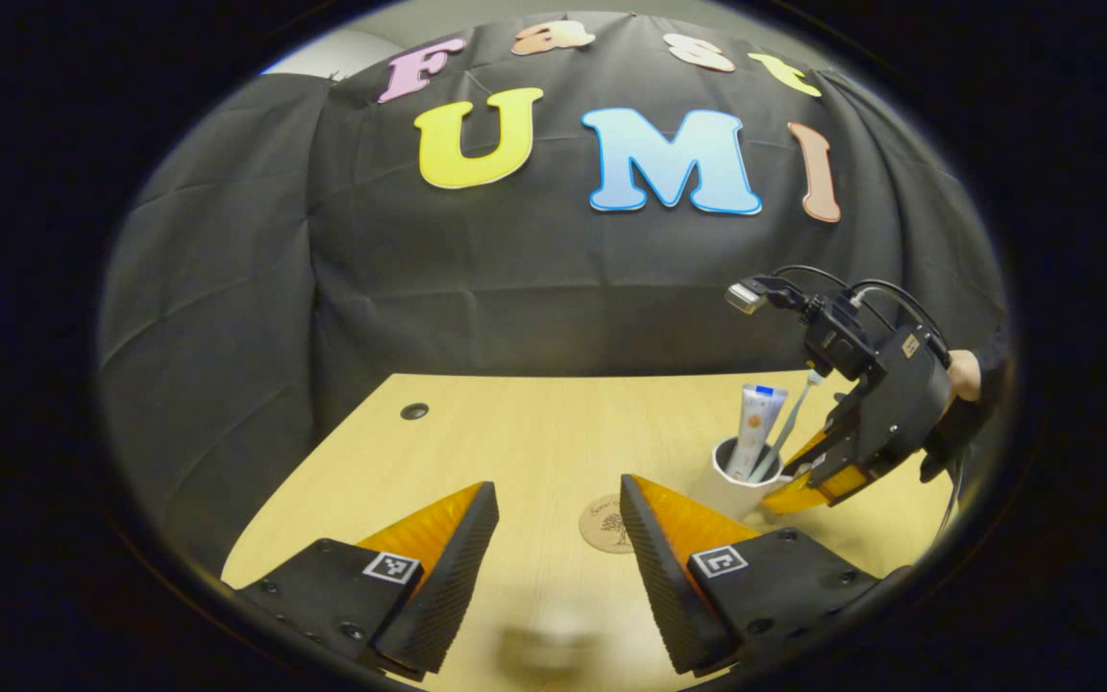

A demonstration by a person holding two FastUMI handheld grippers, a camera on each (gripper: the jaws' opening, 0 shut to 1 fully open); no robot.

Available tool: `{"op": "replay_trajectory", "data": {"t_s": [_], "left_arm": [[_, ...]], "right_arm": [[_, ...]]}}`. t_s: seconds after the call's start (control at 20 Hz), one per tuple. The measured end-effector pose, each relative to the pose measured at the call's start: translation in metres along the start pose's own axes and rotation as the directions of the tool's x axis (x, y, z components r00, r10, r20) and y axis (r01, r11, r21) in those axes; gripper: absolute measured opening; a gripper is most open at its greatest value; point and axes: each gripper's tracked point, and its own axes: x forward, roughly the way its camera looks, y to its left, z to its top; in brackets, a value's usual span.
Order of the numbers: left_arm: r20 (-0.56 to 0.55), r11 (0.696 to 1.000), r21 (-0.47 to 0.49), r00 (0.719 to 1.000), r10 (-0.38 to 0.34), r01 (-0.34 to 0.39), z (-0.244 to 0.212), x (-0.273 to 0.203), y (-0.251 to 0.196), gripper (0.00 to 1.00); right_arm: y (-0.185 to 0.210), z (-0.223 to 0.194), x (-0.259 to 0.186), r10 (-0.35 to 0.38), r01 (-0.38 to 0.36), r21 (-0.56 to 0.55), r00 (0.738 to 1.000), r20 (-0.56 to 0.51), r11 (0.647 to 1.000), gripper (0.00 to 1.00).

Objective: Put the toothbrush and toothpaste on the desktop into the cup, then pick up the cup and place it on the coaster on the desktop.

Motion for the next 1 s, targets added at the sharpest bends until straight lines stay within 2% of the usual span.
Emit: {"op": "replay_trajectory", "data": {"t_s": [0.1,0.15,0.2,0.25,0.3,0.35,0.4,1.0], "left_arm": [[-0.005,1.000,-0.004,1.000,0.003,-0.003,-0.002,0.001,0.002,0.87],[-0.008,1.000,-0.004,1.000,0.005,-0.005,-0.002,0.002,0.002,0.87],[-0.010,1.000,-0.005,1.000,0.007,-0.007,-0.003,0.002,0.002,0.87],[-0.011,1.000,-0.006,1.000,0.006,-0.006,-0.004,0.002,0.003,0.86],[-0.014,1.000,-0.006,1.000,0.007,-0.007,-0.005,0.002,0.004,0.86],[-0.015,1.000,-0.006,1.000,0.008,-0.008,-0.005,0.002,0.004,0.86],[-0.015,1.000,-0.006,1.000,0.008,-0.008,-0.006,0.004,0.004,0.86],[-0.015,1.000,-0.003,1.000,0.021,-0.021,-0.009,0.005,0.008,0.86]], "right_arm": [[-0.005,0.001,0.005,-0.017,0.017,-0.011,1.000,0.005,1.000,0.56],[-0.004,0.001,0.009,-0.015,0.015,-0.008,1.000,0.003,1.000,0.29],[-0.003,-0.001,0.000,0.002,-0.002,0.000,1.000,-0.001,1.000,0.29],[-0.005,0.001,-0.013,-0.013,0.013,-0.001,1.000,0.008,1.000,0.28],[-0.004,-0.001,0.002,0.000,0.000,-0.004,1.000,0.003,1.000,0.22],[-0.006,0.000,-0.002,-0.009,0.009,-0.009,1.000,0.014,1.000,0.21],[-0.006,0.000,0.000,-0.007,0.007,-0.010,1.000,0.014,1.000,0.16],[0.003,0.015,-0.004,-0.014,0.014,0.010,0.996,0.094,1.000,0.15]]}}
